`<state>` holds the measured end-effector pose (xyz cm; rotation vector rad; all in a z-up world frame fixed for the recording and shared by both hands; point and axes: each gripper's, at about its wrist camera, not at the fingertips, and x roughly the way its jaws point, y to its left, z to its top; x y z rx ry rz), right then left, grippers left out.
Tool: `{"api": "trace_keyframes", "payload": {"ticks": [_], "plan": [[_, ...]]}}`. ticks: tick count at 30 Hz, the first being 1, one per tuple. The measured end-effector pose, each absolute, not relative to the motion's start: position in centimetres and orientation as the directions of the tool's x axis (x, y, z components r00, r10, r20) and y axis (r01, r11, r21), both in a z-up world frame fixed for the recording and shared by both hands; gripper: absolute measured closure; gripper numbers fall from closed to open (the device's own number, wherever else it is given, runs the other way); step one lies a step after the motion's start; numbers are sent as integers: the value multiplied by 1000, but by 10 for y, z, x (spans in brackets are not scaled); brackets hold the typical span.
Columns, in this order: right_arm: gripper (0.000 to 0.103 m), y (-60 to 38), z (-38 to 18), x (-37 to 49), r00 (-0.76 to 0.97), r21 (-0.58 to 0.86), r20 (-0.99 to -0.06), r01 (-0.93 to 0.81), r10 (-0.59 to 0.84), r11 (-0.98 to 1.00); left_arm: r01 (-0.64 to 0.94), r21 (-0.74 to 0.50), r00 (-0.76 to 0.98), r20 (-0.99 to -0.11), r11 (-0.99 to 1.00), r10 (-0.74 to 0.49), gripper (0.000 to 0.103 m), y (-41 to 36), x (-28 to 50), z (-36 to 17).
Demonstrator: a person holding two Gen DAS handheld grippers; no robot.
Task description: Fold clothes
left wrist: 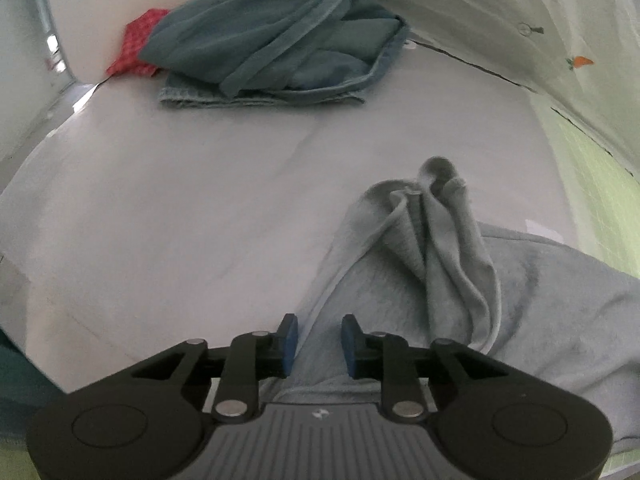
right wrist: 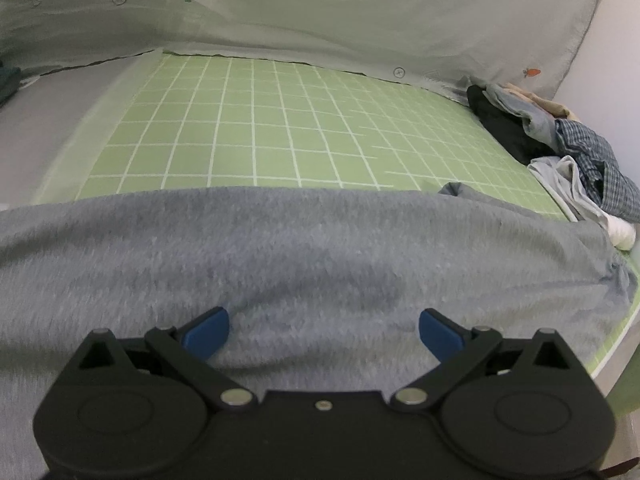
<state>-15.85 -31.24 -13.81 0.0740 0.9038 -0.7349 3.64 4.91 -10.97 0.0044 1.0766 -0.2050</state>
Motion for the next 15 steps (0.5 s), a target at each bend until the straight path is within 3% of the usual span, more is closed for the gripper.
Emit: {"api": "trace_keyframes", "payload": {"ticks": [2,4,5,8,12,15], "plan": [[0,-312,-138,-160,397,-236,-738,606,-546,760,173,-86,460,-874,981,-158,79,46,39,-110],[0,-312,-138,-161,398,-234,-739,605,-544,761,168,-58,464,-876,984,-131,98,44,41,-111],[0,-312,-138,-161,397,-233,-740,606,-543,761,167,-48,465,-877,985,-122,101,44,41,-111],[0,-311,-139,-160,394,-234,-738,611,-547,756,154,-32,471,-876,988,-102,102,45,40,-110],[0,-309,-139,-158,390,-243,-735,613,-555,752,87,64,505,-863,994,11,102,54,33,-106],[0,-309,-139,-159,391,-241,-735,613,-554,752,6,38,498,-867,999,30,102,74,32,-104]]}}
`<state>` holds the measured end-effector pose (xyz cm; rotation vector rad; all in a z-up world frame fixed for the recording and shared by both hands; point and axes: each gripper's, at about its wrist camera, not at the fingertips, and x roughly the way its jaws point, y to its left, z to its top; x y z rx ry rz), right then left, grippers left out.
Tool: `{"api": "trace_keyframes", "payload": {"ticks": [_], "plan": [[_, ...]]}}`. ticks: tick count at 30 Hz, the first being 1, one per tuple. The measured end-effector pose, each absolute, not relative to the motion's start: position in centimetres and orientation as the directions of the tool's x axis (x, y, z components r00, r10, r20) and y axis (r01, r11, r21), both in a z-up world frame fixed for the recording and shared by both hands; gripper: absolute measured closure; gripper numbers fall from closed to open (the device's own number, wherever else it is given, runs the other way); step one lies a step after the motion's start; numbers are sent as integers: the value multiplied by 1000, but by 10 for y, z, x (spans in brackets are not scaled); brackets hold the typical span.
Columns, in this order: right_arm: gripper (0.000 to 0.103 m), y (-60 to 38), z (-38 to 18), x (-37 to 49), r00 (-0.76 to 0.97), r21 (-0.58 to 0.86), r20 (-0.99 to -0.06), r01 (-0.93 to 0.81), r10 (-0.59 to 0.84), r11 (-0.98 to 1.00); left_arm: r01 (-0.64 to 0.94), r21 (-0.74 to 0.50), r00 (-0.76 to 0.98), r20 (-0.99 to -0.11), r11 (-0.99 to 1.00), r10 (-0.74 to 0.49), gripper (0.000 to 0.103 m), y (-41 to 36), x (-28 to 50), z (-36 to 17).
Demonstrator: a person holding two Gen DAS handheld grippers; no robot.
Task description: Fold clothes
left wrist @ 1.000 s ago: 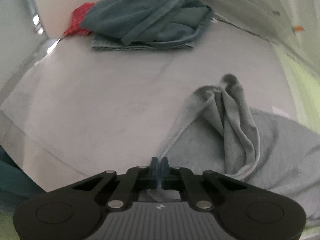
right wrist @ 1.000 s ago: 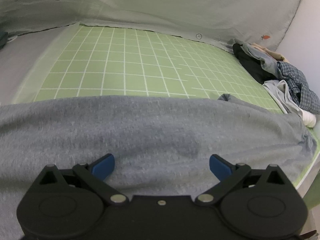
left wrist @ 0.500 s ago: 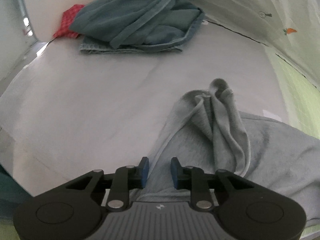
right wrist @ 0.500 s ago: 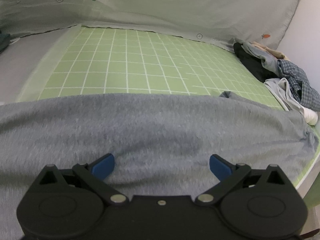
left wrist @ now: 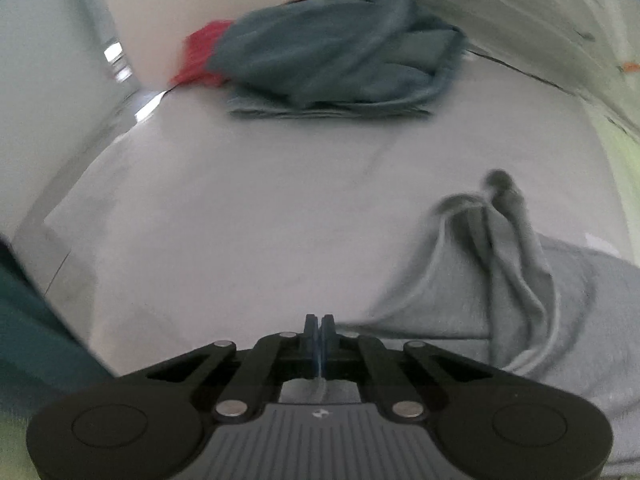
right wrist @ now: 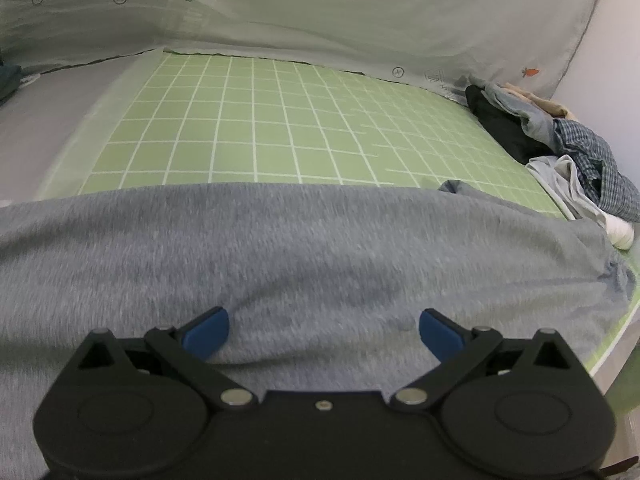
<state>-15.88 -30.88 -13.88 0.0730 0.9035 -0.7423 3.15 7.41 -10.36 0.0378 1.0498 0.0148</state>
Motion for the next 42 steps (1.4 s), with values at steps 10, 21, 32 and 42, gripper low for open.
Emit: {"api": "trace_keyframes", "payload": {"ticks": [10,21,32,42], "plan": [[0,-310,-138,-158,394,-243,-735,606,-552,757,-6,-105,498,-862,994,-88,99,83,42,-90],[0,-312,-136,-158,391,-245,-740,601,-547,761,183,-394,452,-780,901,-433,38,29,55,-73],[0,-315,-135,-160,389,-251,-744,589,-543,768,181,-197,453,-853,964,-259,99,8,80,-95],[0,-320,-133,-168,387,-244,-754,584,-530,774,20,-141,562,-817,990,-128,73,37,116,-73]]}}
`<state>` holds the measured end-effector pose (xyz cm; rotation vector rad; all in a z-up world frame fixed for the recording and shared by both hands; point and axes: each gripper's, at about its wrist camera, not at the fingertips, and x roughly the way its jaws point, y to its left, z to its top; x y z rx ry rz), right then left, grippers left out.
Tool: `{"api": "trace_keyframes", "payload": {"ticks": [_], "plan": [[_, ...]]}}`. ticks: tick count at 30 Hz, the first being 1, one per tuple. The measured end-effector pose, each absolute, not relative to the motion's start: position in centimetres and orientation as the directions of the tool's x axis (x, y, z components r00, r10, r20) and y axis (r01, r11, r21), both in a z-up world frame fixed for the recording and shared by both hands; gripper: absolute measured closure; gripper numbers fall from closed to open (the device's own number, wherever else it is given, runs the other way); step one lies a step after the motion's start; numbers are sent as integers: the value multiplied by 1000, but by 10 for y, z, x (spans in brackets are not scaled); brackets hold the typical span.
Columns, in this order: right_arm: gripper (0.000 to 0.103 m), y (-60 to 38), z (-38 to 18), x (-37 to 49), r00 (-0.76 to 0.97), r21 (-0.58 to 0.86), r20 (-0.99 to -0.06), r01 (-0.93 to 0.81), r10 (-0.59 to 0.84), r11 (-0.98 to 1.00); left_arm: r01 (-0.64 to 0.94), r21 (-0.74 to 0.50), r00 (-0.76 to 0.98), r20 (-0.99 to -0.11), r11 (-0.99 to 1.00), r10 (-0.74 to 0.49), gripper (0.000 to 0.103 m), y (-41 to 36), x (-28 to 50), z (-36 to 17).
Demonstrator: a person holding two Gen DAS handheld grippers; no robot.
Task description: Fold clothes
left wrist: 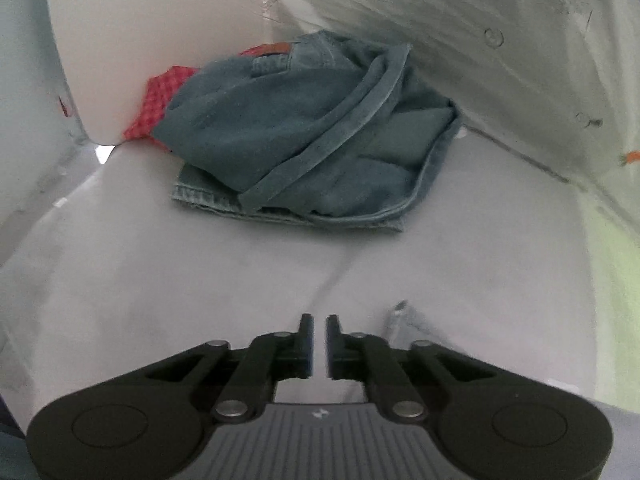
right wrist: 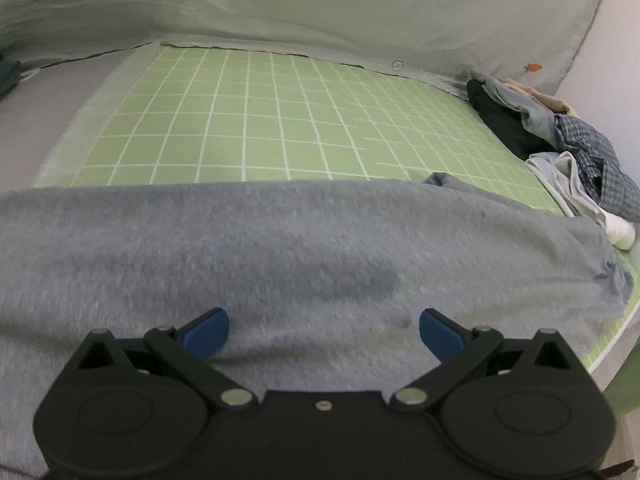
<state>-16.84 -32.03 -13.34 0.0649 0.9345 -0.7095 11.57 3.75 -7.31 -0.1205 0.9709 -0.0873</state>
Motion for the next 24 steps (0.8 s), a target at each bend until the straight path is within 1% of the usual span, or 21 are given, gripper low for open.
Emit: {"api": "trace_keyframes", "payload": {"ticks": [1,2,3,5,7,9,12,14,16,17,18,20,22,24], "plan": [[0,-320,-133,-169,391,-243,-755,579,-526,779,29,-162,558,-816,986,-151,66,39,111,-71],[0,-320,-133,-168,393,-243,-756,574,-523,782,41,-177,553,-816,983,-170,55,39,106,-70],[0,-319,-134,-168,393,-244,-757,571,-522,784,59,-174,544,-820,983,-178,45,36,100,-70],[0,-321,-135,-167,392,-240,-761,572,-518,785,94,-142,522,-836,985,-170,37,27,84,-74],[0,-322,-136,-167,394,-231,-762,575,-513,785,119,-106,502,-852,987,-152,31,20,65,-79],[0,-323,-137,-167,398,-225,-763,576,-509,786,117,-99,478,-866,988,-144,25,18,49,-84],[0,-325,-137,-167,402,-212,-766,579,-502,787,151,-111,429,-888,982,-166,25,14,29,-95],[0,-326,-137,-167,408,-204,-767,577,-495,791,173,-98,414,-896,980,-162,25,11,21,-101],[0,-327,-137,-167,412,-200,-768,574,-491,794,182,-73,415,-898,981,-144,34,8,14,-106],[0,-327,-138,-167,414,-197,-768,574,-489,795,178,-54,429,-895,983,-127,47,7,12,-106],[0,-327,-138,-167,415,-195,-769,573,-487,796,176,-37,441,-891,984,-113,73,7,11,-107],[0,-328,-138,-168,418,-191,-769,570,-483,799,171,-22,458,-883,985,-99,92,8,12,-104],[0,-326,-138,-169,419,-199,-768,563,-485,802,123,-36,476,-875,992,-91,95,16,16,-101],[0,-322,-137,-168,421,-219,-762,547,-492,808,92,-38,495,-865,995,-79,95,24,20,-98]]}}
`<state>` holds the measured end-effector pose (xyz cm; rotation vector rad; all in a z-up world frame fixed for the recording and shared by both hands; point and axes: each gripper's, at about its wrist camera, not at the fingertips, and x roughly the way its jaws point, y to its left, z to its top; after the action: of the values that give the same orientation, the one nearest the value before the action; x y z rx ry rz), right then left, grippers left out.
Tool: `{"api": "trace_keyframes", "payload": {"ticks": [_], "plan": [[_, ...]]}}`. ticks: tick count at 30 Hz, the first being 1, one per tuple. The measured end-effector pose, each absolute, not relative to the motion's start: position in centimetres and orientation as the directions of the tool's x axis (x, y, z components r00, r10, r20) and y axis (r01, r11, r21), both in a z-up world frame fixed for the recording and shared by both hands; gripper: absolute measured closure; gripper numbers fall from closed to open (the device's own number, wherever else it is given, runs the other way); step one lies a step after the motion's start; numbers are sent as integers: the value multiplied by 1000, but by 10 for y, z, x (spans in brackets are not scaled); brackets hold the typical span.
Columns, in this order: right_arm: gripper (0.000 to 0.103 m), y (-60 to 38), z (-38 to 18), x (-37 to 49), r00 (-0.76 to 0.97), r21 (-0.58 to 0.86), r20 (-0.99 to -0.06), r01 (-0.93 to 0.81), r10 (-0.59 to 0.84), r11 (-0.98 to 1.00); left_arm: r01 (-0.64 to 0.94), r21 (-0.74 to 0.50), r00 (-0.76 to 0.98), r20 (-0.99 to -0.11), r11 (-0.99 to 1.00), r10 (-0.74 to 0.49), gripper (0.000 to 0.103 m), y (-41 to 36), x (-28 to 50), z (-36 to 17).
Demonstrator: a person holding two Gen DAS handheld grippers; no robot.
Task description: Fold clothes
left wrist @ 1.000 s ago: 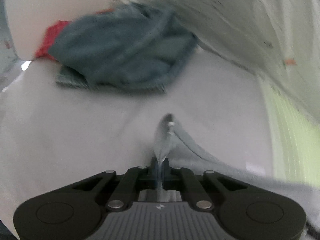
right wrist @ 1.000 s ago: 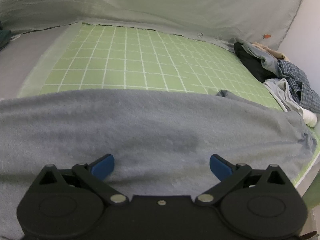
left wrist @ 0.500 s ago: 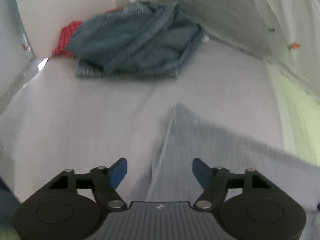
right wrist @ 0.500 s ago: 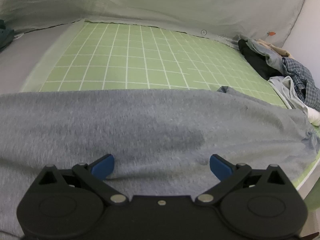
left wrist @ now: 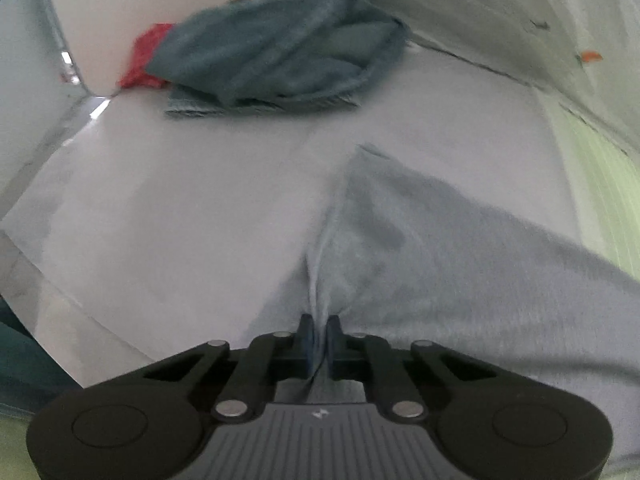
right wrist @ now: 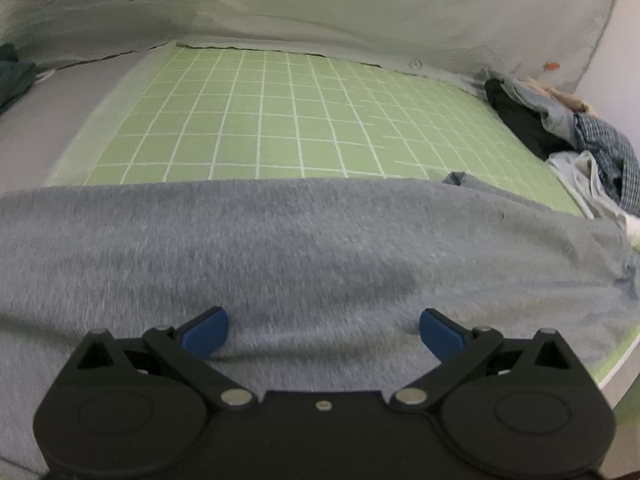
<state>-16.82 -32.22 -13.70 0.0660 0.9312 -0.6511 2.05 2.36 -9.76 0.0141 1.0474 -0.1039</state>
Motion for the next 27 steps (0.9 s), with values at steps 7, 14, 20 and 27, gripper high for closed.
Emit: {"api": "trace_keyframes", "payload": {"ticks": [7,14,20,27], "plan": [[0,-319,-137,-171,438,-206,-765,530,-473,823,-15,-112,528,-845,994,-87,86,51,30,-91],[0,-320,-139,-167,446,-198,-771,510,-455,837,-114,-183,570,-817,977,-86,22,72,-11,-82],[0,-328,-140,-164,459,-140,-789,513,-409,847,-157,-169,541,-839,973,-59,18,67,-30,-102],[0,-351,-141,-159,436,-29,-854,503,-282,864,-217,-132,561,-828,967,13,18,47,-34,-118]]}}
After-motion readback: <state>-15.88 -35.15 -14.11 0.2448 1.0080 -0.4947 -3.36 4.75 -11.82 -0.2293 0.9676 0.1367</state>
